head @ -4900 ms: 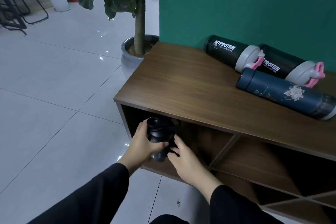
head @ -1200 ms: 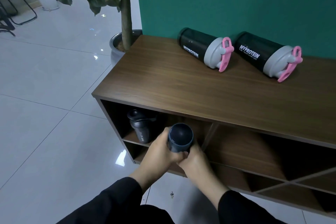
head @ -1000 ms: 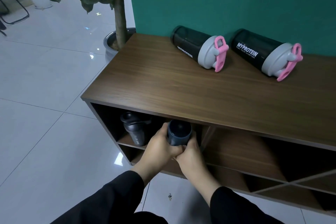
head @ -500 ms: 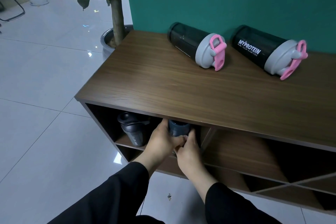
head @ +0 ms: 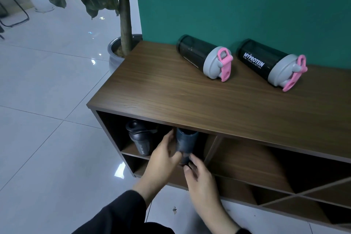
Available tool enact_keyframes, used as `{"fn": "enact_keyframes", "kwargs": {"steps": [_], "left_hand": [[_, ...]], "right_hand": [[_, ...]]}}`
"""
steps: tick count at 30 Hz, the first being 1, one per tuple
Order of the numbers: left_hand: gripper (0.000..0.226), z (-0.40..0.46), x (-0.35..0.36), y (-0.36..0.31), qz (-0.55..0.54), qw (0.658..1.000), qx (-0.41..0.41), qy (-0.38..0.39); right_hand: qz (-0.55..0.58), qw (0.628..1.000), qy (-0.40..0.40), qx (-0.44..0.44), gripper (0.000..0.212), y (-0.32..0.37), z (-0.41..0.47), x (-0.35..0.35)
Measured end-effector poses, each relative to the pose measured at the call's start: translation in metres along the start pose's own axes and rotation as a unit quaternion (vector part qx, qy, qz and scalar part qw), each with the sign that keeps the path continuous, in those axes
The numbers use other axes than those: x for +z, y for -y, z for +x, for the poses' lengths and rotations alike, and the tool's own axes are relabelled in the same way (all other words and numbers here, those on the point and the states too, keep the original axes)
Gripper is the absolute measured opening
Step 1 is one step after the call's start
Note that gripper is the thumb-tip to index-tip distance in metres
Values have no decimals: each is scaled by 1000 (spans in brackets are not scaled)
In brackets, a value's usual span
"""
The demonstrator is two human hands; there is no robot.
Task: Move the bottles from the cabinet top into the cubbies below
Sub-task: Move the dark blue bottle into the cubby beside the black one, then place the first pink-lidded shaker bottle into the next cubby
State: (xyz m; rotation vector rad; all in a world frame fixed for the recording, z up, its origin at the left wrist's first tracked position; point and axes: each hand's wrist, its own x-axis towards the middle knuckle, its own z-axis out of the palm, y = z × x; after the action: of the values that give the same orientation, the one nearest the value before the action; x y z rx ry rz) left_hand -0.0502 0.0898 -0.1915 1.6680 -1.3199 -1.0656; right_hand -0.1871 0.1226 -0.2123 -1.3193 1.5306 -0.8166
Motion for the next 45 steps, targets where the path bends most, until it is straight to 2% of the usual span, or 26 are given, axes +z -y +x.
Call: {"fn": "enact_keyframes", "kwargs": {"steps": [1,2,3,4,6,8,9,10,11,14,16,18,21,25,30,35,37,39,40,41,43,45], "left_hand": [[53,-9,-2,1,20,999,17,-36],[30,-20,-5,-1,51,995,46,-77],[15,-28,-9,-3,76,987,87,-110],[18,-36,-14,-8,96,976,138,-137],[31,-44,-25,-23,121,948,239,-170],[38,-41,-36,-50,135,915,330,-190],[37,-37,-40,-66,137,904,353,-201],[33,-31,-44,-83,137,901,354,-210],[28,-22,-47,-98,135,907,339,-212],[27,18,-53,-121,187,936,255,-154],[32,42,-55,-120,267,933,220,-102],[38,52,-55,-114,329,919,200,-81],[42,52,-50,-107,369,901,203,-102],[42,52,-46,-106,378,894,210,-114],[41,55,-46,-105,379,892,218,-117],[40,56,-47,-103,369,895,217,-125],[39,52,-49,-105,306,920,205,-133],[50,38,-52,-110,133,961,196,-142],[57,26,-52,-113,66,958,234,-156],[64,12,-50,-118,49,936,299,-177],[79,-21,-41,-127,119,872,434,-194],[90,-55,-23,-132,191,816,516,-178]], "right_hand": [[9,1000,-2,-7,20,8,-9,-7],[10,1000,1,-13,17,19,-19,-14],[5,999,-6,-45,23,29,-27,-22],[-11,994,-25,-103,30,43,-35,-32],[-33,961,-81,-263,37,80,-41,-57],[-27,920,-144,-362,29,115,-25,-79],[-6,911,-173,-374,21,131,-11,-88],[18,908,-198,-369,10,145,8,-95],[35,913,-214,-345,10,156,31,-101],[14,948,-225,-227,61,172,100,-116],[-3,968,-194,-161,94,175,133,-120],[-21,979,-156,-132,109,174,156,-120],[-16,981,-132,-139,120,174,180,-115],[3,975,-144,-167,113,177,199,-107],[-22,962,-193,-193,78,178,202,-103],[44,936,-219,-273,78,180,160,-109],[35,926,-203,-315,79,179,124,-121],[8,926,-173,-334,83,176,77,-139],[-10,928,-156,-338,86,174,51,-149],[-27,928,-140,-344,90,172,26,-160],[-50,922,-116,-365,95,169,-21,-178],[-83,915,-98,-382,99,164,-59,-194]]}}
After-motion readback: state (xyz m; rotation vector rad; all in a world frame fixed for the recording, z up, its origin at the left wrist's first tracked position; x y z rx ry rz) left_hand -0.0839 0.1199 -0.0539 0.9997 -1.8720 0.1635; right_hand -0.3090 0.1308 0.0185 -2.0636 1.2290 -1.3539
